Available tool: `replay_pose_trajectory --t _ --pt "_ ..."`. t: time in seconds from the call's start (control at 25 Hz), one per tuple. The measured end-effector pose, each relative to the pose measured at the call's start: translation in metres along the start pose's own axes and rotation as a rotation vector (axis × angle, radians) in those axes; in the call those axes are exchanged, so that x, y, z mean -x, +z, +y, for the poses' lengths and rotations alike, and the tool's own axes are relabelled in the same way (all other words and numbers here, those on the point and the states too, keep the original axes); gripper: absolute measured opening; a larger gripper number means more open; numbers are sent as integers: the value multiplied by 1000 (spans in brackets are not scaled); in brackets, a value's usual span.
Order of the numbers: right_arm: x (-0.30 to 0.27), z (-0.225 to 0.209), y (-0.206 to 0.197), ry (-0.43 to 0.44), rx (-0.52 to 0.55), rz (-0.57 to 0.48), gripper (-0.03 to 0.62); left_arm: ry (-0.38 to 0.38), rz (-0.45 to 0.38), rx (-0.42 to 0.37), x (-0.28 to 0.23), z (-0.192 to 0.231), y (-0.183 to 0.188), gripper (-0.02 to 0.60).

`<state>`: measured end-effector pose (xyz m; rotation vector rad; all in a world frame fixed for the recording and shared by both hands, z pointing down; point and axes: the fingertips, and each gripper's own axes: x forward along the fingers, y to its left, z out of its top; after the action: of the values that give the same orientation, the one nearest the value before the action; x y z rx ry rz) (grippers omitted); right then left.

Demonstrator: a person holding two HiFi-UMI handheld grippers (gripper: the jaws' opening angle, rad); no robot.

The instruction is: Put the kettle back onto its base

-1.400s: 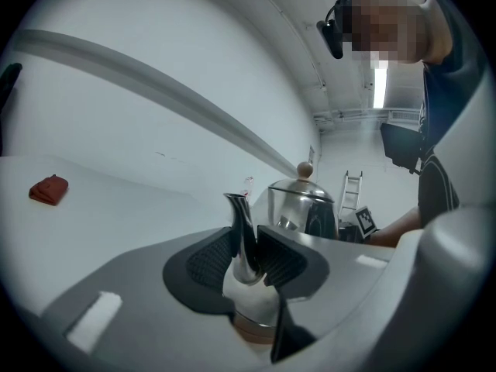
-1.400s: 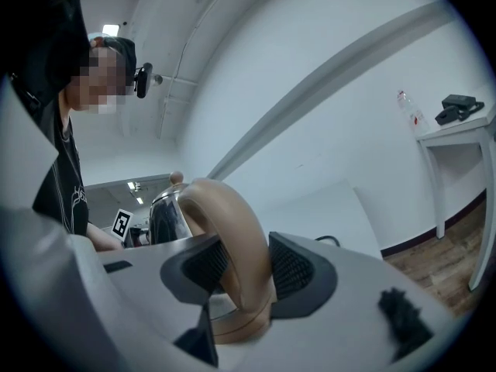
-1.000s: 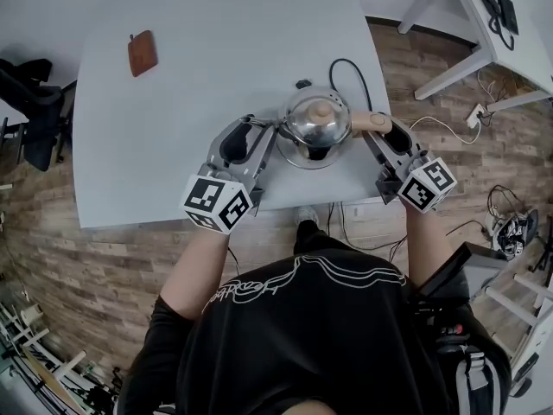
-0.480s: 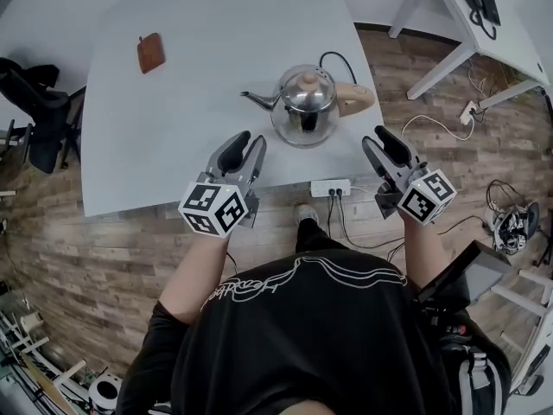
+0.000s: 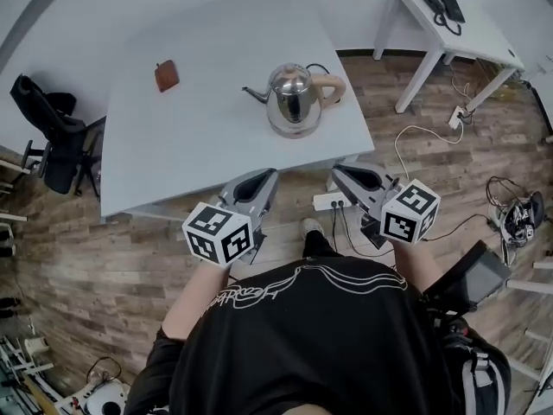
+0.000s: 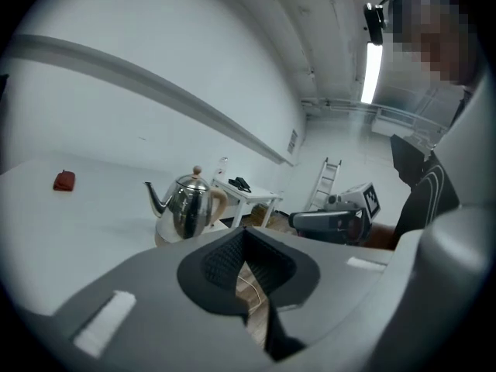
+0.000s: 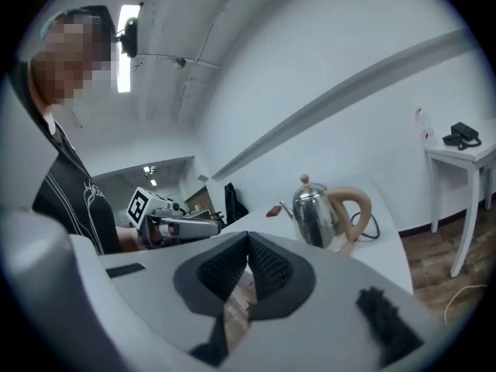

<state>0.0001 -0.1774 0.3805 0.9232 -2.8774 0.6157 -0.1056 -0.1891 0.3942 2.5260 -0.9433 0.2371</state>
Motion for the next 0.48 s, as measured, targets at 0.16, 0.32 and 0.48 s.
replay_pose_trajectory --t 0.16,0.32,0.48 --pt "16 50 -6 70 -13 52 6 -68 49 -42 16 -44 -6 5" --pt "27 73 -17 62 -3 91 6 -98 63 -60 32 -71 -12 5" --pt "34 90 -23 57 0 100 6 -117 71 -85 42 -91 -16 5"
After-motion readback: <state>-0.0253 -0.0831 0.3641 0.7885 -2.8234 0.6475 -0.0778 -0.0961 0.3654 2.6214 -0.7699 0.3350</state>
